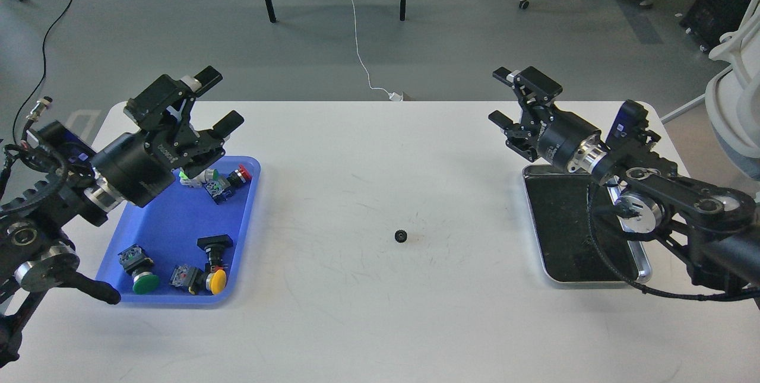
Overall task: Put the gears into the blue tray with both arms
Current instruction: 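Withdraw the right gripper and reach the left gripper to the black part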
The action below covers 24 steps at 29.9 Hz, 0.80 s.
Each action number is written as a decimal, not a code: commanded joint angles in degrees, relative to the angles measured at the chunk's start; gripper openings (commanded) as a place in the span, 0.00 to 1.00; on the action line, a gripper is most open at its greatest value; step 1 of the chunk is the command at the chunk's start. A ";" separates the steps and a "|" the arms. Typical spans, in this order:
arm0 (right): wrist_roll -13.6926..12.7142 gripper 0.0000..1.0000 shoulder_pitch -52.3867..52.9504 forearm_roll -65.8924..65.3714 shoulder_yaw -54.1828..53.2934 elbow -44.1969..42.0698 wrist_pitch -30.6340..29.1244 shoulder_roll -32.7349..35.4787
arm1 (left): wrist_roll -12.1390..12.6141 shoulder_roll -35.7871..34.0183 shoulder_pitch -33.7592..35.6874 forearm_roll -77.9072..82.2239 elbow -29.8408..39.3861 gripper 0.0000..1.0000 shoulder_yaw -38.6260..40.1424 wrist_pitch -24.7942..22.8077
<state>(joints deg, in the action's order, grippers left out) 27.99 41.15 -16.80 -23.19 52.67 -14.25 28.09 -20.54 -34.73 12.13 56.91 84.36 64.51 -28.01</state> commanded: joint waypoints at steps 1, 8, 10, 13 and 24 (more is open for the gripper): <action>0.01 0.97 -11.24 5.98 -11.68 3.22 -3.40 2.84 | -0.20 1.68 3.06 11.88 1.15 0.98 -2.44 0.01; 0.01 0.97 -25.49 8.01 -23.56 5.86 -13.75 5.74 | -5.64 3.88 18.86 35.69 -0.60 0.98 -20.62 0.59; 0.01 0.97 -27.34 8.01 -24.53 6.74 -13.75 6.71 | -7.31 5.63 23.53 42.63 -2.09 0.98 -26.16 1.29; 0.01 0.97 -28.49 8.01 -25.15 7.53 -13.75 6.89 | -7.46 8.88 29.51 51.87 -4.99 0.98 -33.11 3.66; 0.01 0.97 -28.75 7.92 -25.76 7.53 -13.75 7.51 | -7.46 21.89 41.21 68.09 -21.24 0.95 -47.27 9.82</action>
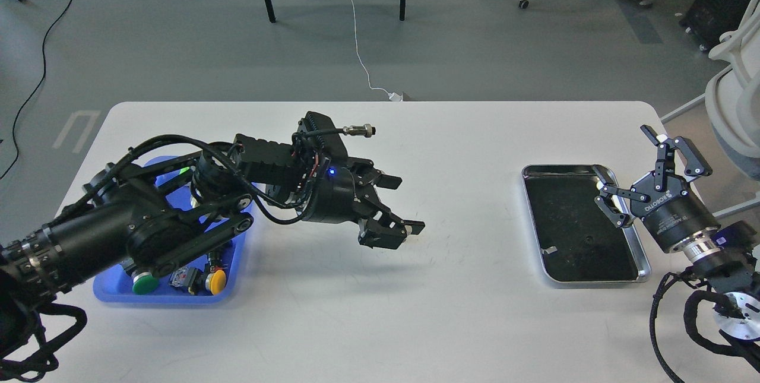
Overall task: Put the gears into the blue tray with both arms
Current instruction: 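Withdraw the right gripper and reach the left gripper to the black part, then close the left gripper on the black part on the table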
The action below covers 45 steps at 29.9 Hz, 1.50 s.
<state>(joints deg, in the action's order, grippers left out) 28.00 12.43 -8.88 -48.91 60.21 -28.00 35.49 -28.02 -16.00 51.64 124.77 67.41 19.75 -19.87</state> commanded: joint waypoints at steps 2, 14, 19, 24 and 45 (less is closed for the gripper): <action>0.00 0.97 -0.04 0.00 -0.05 0.00 0.00 0.37 | 0.02 4.22 2.23 0.23 -6.93 0.95 -4.89 2.20; 0.00 0.97 0.05 0.00 -0.84 -0.18 0.00 0.55 | 0.02 7.38 3.73 0.23 -16.52 0.79 -13.95 4.83; 0.00 0.97 0.05 0.00 -1.01 -0.09 0.00 0.55 | 0.02 9.67 3.47 0.23 -20.12 0.73 -14.30 5.89; 0.00 0.97 0.05 0.00 -1.02 -0.09 0.00 0.55 | 0.02 10.28 3.29 0.23 -22.67 0.70 -14.74 6.42; 0.00 0.97 0.14 0.00 -1.46 -0.09 0.00 0.46 | 0.02 10.90 3.03 0.23 -23.03 0.19 -16.06 6.33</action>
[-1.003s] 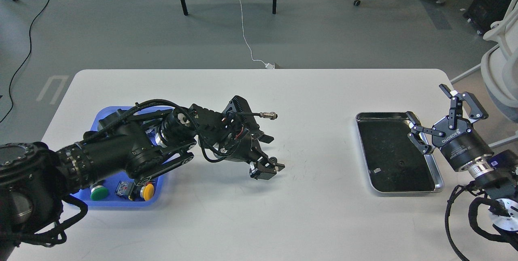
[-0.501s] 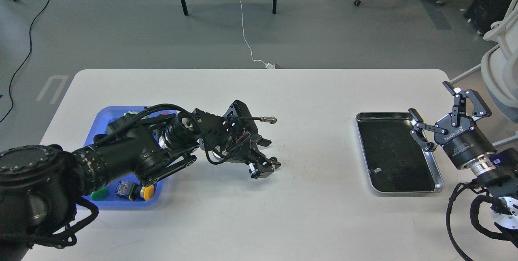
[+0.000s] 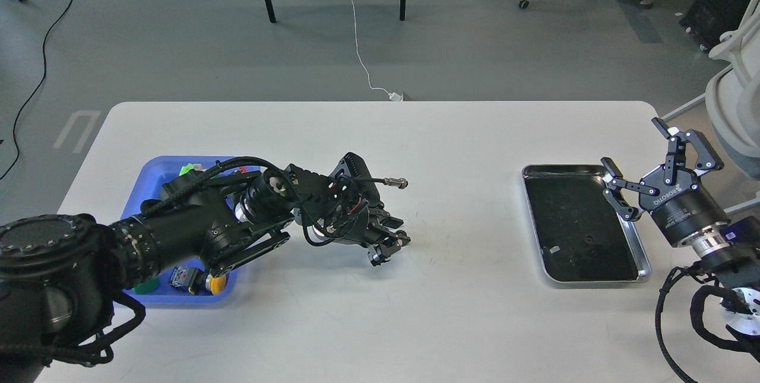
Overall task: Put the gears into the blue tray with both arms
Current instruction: 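Close the left gripper on the black part on the table, then carry the black part over the blue tray and release it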
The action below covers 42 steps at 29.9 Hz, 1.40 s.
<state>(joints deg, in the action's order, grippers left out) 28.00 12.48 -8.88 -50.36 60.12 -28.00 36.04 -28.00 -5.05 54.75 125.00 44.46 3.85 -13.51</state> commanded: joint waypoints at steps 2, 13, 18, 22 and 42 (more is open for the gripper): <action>0.00 0.97 0.09 -0.08 0.00 -0.09 0.00 -0.09 | 0.00 -0.13 0.00 0.00 -0.08 0.14 -0.43 -0.03; 0.00 0.97 0.09 -0.09 -0.18 0.00 0.00 -0.09 | 0.00 -8.02 7.37 0.00 4.39 0.11 0.36 -0.29; 0.00 0.97 0.44 -0.26 0.44 0.00 0.00 -0.27 | 0.00 -20.93 10.63 -8.00 9.32 0.12 -0.07 -2.66; 0.00 0.97 0.79 -0.61 0.70 -0.18 0.00 -1.06 | 0.00 -31.83 9.76 -10.22 11.35 0.12 -0.34 -4.07; 0.00 0.97 0.79 -0.88 0.79 -0.36 0.00 -1.15 | 0.00 -46.19 -6.15 -12.33 8.19 0.15 0.28 -3.46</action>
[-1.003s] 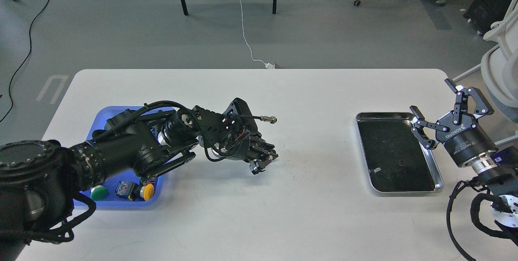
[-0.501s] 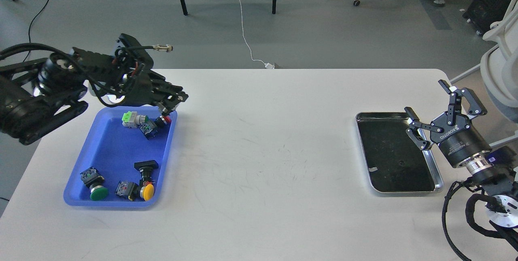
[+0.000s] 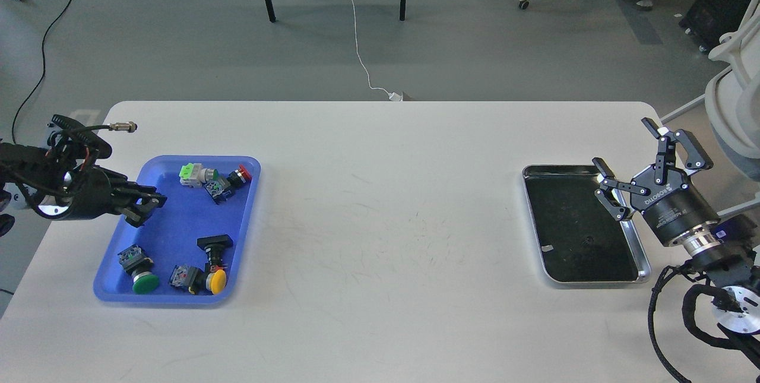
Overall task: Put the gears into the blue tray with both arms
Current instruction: 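Carry the black part over the blue tray and release it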
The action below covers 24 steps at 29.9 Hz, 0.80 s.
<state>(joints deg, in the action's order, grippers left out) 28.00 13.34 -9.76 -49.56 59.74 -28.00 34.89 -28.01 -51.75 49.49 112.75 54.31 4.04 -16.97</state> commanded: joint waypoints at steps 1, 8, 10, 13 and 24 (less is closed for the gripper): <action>0.00 0.98 -0.07 0.00 -0.01 0.03 0.00 0.00 | 0.01 0.77 -0.97 -0.08 -2.10 0.15 0.10 0.01; 0.00 0.97 -0.07 0.00 -0.10 0.12 0.00 0.09 | 0.01 1.04 -1.24 -0.17 -2.28 0.30 0.36 0.62; 0.00 0.97 -0.07 0.00 -0.10 0.20 0.00 0.09 | 0.01 1.30 -1.24 -0.17 -2.28 0.37 0.36 0.71; 0.00 0.97 -0.07 0.00 -0.10 0.20 0.00 0.09 | 0.01 1.39 -1.24 -0.17 -2.28 0.57 0.36 0.71; 0.00 0.97 -0.07 0.00 -0.10 0.64 0.00 0.09 | 0.01 0.25 2.72 -22.88 2.71 0.91 12.21 1.24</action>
<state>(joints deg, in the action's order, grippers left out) 28.00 13.27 -9.76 -49.71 60.20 -28.00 35.05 -27.98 -51.32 50.86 99.64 53.61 11.56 -15.27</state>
